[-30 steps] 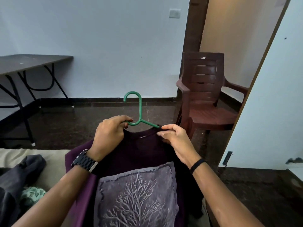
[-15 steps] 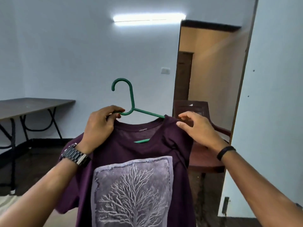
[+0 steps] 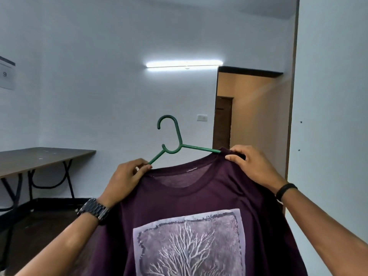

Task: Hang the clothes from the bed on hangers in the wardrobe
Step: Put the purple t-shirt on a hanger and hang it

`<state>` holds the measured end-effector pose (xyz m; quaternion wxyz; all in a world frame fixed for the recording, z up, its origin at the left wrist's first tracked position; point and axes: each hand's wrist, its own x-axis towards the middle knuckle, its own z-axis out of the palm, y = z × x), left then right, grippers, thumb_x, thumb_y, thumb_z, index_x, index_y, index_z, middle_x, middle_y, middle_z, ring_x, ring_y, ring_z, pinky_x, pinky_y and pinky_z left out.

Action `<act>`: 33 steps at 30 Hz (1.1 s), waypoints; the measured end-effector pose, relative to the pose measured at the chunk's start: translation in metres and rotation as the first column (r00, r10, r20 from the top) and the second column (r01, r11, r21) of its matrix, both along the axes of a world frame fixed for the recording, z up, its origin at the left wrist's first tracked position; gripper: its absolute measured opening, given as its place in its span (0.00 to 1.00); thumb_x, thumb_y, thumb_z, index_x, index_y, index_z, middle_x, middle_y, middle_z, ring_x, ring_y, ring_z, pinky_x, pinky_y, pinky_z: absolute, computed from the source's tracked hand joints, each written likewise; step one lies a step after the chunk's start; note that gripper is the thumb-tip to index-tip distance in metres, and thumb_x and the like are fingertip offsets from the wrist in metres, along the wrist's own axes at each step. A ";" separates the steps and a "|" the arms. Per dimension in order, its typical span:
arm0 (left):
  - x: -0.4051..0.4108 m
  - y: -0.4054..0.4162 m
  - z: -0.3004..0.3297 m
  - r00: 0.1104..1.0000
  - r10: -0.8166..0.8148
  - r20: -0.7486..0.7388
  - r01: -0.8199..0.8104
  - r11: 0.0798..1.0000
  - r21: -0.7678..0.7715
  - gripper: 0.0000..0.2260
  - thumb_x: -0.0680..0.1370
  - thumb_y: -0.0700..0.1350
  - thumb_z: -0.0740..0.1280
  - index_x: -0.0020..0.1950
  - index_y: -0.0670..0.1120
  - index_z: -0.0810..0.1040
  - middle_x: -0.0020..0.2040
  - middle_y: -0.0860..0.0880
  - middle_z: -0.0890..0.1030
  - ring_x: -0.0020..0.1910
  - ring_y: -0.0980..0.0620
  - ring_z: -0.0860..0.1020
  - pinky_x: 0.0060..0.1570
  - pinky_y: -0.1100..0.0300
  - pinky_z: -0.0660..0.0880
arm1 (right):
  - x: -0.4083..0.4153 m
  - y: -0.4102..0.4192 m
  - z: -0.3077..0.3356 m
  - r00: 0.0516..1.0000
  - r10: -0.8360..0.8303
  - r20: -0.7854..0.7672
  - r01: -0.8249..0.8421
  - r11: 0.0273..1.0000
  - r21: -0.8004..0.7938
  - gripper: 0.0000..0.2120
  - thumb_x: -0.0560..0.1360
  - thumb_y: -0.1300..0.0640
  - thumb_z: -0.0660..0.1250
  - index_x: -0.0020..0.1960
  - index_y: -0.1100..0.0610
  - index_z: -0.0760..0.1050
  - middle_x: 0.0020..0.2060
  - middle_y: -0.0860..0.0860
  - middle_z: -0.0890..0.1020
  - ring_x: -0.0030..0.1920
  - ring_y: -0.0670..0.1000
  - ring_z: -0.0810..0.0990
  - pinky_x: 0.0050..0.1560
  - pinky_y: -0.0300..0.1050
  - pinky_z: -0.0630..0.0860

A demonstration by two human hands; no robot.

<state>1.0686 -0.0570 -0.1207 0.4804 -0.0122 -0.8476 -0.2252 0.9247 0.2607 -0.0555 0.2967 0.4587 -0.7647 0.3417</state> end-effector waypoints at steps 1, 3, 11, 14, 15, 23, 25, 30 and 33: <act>0.002 -0.003 -0.005 1.000 -0.003 0.021 0.003 1.000 0.001 0.08 0.79 0.47 0.67 0.41 0.59 0.78 0.37 0.59 0.80 0.35 0.56 0.77 0.39 0.64 0.71 | 0.001 0.001 0.001 1.000 0.001 -0.003 -0.001 1.000 -0.017 0.08 0.77 0.53 0.66 0.44 0.56 0.80 0.39 0.48 0.82 0.40 0.45 0.78 0.44 0.39 0.71; 0.004 -0.006 -0.011 1.000 -0.026 0.017 0.026 0.999 0.034 0.08 0.79 0.46 0.66 0.42 0.57 0.79 0.38 0.58 0.81 0.37 0.53 0.79 0.42 0.63 0.72 | 0.001 0.003 0.001 1.000 0.008 0.017 -0.008 1.000 -0.007 0.07 0.77 0.53 0.67 0.43 0.54 0.80 0.38 0.46 0.82 0.41 0.42 0.77 0.40 0.33 0.70; -0.003 0.011 0.008 0.997 -0.015 -0.079 0.016 1.000 0.015 0.11 0.78 0.44 0.67 0.39 0.58 0.78 0.38 0.62 0.81 0.37 0.59 0.77 0.38 0.70 0.69 | 0.006 -0.008 0.024 0.972 -0.051 0.229 -0.031 0.939 0.344 0.15 0.75 0.42 0.66 0.58 0.46 0.76 0.49 0.47 0.80 0.49 0.45 0.78 0.53 0.41 0.74; -0.011 0.023 0.015 0.995 -0.044 -0.087 0.043 0.999 -0.011 0.11 0.77 0.44 0.68 0.39 0.59 0.79 0.38 0.64 0.81 0.37 0.62 0.77 0.37 0.72 0.68 | 0.017 -0.025 0.039 0.959 0.050 0.280 -0.124 0.959 0.254 0.09 0.75 0.45 0.68 0.51 0.48 0.79 0.46 0.48 0.82 0.46 0.46 0.81 0.50 0.42 0.77; -0.012 0.026 0.017 0.994 -0.055 -0.099 0.053 0.998 -0.014 0.11 0.77 0.44 0.69 0.39 0.59 0.79 0.38 0.64 0.81 0.36 0.63 0.76 0.36 0.73 0.68 | 0.020 -0.030 0.044 0.941 0.090 0.325 -0.169 0.961 0.220 0.08 0.75 0.48 0.69 0.49 0.51 0.80 0.43 0.49 0.83 0.44 0.46 0.83 0.49 0.44 0.79; -0.009 0.026 0.021 0.982 -0.150 -0.116 0.160 0.984 0.082 0.05 0.74 0.48 0.72 0.41 0.58 0.82 0.37 0.61 0.82 0.32 0.63 0.75 0.33 0.75 0.67 | 0.019 -0.035 0.053 0.851 0.179 0.494 -0.292 0.943 0.161 0.06 0.77 0.58 0.68 0.44 0.60 0.79 0.35 0.51 0.79 0.36 0.45 0.79 0.39 0.40 0.78; -0.008 0.024 0.021 0.985 -0.152 -0.082 0.159 0.983 0.093 0.03 0.74 0.49 0.72 0.42 0.58 0.82 0.37 0.60 0.83 0.31 0.62 0.74 0.33 0.73 0.67 | 0.019 -0.033 0.053 0.844 0.171 0.509 -0.292 0.942 0.167 0.06 0.77 0.58 0.67 0.45 0.61 0.78 0.36 0.51 0.79 0.36 0.45 0.79 0.39 0.39 0.78; -0.005 0.016 0.017 0.988 -0.146 -0.049 0.151 0.982 0.112 0.03 0.74 0.49 0.72 0.41 0.58 0.83 0.37 0.59 0.83 0.31 0.61 0.73 0.33 0.72 0.67 | 0.017 -0.026 0.054 0.830 0.163 0.534 -0.293 0.941 0.169 0.06 0.77 0.59 0.67 0.43 0.59 0.78 0.37 0.52 0.80 0.35 0.45 0.80 0.37 0.36 0.79; -0.002 0.009 0.015 0.986 -0.164 -0.036 0.168 0.968 0.185 0.02 0.72 0.52 0.72 0.40 0.58 0.83 0.36 0.56 0.83 0.33 0.60 0.75 0.34 0.69 0.68 | 0.016 -0.023 0.056 0.835 0.158 0.527 -0.286 0.943 0.171 0.06 0.77 0.58 0.67 0.43 0.59 0.79 0.38 0.53 0.80 0.37 0.46 0.80 0.42 0.39 0.79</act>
